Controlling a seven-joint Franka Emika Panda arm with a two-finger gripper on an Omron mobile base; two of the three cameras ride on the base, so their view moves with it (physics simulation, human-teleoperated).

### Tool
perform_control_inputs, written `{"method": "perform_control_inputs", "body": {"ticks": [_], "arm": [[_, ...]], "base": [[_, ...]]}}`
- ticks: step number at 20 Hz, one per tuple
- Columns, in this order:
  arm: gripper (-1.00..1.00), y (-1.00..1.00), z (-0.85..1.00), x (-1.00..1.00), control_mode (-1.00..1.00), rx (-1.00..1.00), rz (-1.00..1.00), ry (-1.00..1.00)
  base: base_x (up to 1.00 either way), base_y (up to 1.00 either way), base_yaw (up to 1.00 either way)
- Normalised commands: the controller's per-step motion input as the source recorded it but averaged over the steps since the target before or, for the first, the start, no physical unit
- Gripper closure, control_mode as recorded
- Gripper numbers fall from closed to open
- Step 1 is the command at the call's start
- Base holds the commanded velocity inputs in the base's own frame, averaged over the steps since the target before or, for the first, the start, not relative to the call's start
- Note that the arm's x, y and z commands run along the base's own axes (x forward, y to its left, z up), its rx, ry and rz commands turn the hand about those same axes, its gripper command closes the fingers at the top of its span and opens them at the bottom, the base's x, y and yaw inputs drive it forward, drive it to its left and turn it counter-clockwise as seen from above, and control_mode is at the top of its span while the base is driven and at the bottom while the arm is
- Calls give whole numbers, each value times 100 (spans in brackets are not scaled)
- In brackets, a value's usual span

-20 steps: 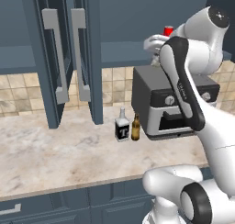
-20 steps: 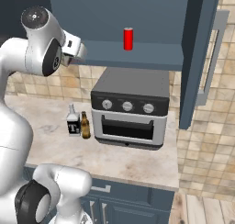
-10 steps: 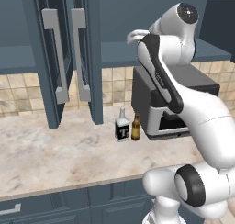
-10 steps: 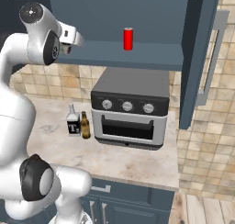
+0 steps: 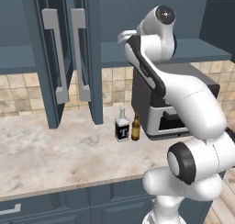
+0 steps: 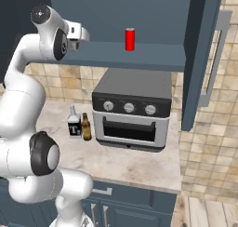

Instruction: Sort all alcoholic drinks to one cabinet, and non-alcoholic drinks to the other.

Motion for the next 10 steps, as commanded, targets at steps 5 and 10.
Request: {"method": "perform_control_inputs", "body": {"ticks": [5, 10], "arm": [[100, 0, 0, 75, -100, -9, 0, 13], [100, 0, -4, 74, -100, -8, 0, 17]], "base": [[0, 0, 0], [0, 0, 0]]}}
